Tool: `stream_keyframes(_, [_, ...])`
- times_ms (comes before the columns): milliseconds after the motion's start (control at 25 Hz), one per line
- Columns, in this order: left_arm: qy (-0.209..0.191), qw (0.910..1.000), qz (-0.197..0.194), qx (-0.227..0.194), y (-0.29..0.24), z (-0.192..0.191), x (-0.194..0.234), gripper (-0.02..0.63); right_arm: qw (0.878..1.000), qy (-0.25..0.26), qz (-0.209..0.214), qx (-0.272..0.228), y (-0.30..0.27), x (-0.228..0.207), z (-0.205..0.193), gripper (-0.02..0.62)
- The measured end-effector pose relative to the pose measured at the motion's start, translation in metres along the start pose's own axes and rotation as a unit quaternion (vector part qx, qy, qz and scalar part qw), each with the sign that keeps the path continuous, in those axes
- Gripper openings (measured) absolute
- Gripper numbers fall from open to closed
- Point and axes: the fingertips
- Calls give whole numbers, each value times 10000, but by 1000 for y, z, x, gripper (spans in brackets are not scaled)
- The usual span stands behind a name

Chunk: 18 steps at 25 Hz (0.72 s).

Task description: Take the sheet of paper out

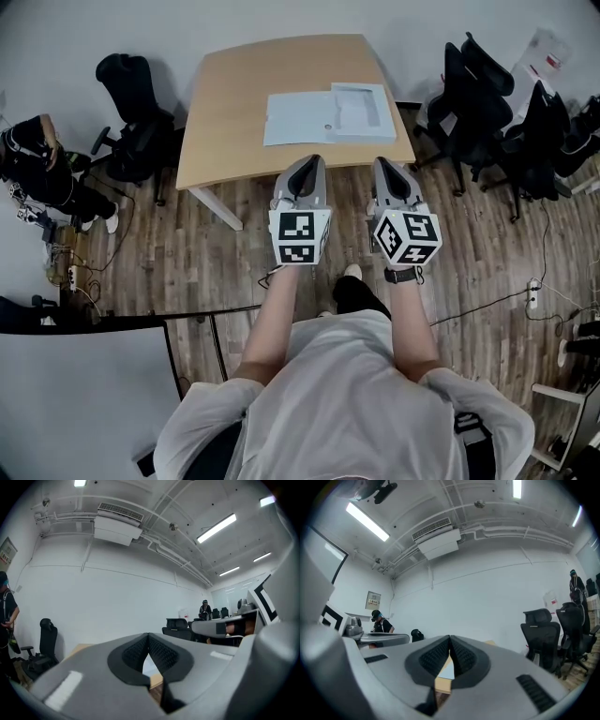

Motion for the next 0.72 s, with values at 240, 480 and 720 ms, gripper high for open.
stream_keyframes(240, [21, 9999, -108, 14, -64, -14, 12, 11, 10000, -76, -21, 30, -57, -39, -20, 12])
stream_keyframes(480, [-149, 9998, -87, -123, -161, 3, 38, 10, 9994, -211, 239, 116, -149, -89, -16, 12])
stream_keyframes(720, [-24, 9999, 28, -123, -243, -2, 67, 11, 9992, 92, 354, 140, -227, -129, -7, 14])
Point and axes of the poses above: the fingertips, and each gripper's own axes: y backward along the fingers, x to its left, z out of its top, and after that the axes turned 4 degrees about -x, right-handed
